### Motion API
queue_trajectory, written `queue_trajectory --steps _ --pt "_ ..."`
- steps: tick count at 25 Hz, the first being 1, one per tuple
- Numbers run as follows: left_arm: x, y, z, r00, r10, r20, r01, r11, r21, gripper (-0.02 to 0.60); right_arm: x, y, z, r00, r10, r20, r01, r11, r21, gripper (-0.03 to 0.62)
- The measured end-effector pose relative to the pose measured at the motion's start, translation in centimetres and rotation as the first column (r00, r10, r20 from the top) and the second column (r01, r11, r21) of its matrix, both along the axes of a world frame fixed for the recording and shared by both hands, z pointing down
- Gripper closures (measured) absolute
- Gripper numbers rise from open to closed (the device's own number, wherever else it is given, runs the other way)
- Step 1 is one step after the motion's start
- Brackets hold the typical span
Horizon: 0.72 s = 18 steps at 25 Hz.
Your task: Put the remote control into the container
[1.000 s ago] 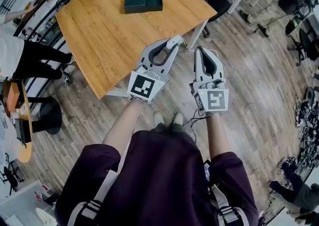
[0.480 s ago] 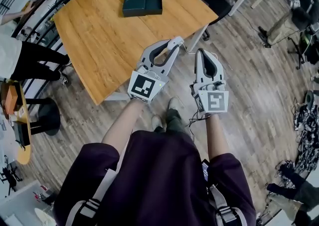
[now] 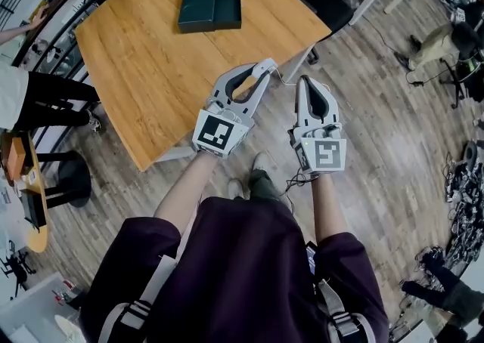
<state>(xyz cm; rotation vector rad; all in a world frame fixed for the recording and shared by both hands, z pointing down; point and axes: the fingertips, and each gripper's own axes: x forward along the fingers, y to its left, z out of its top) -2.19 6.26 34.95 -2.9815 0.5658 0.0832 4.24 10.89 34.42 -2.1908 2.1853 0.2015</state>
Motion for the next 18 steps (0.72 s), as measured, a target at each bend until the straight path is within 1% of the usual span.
queue_trajectory --steps 7,9,13,18 --pt "2.8 -1.8 0.6 1.0 0.003 0.016 -0.002 1.0 -0.008 0.491 2.7 -2.0 0.6 1.0 -0.004 0.007 0.005 1.0 -0.008 0.576" --pt "3.6 -2.3 0.5 1.0 0.0 0.023 0.001 1.0 -0.008 0.491 3.5 -2.7 0.2 1.0 -0.009 0.019 0.009 1.0 0.003 0.576" --pt "5.3 -3.2 0.2 1.0 -0.017 0.023 0.017 1.0 -0.003 0.491 5.2 -3.8 0.3 0.999 -0.028 0.017 0.028 1.0 -0.003 0.576" --pt "7.4 -4.1 -0.1 0.999 -0.042 0.019 0.041 0.999 0.009 0.491 7.7 -4.7 0.0 0.999 -0.05 0.021 0.05 0.999 0.011 0.576"
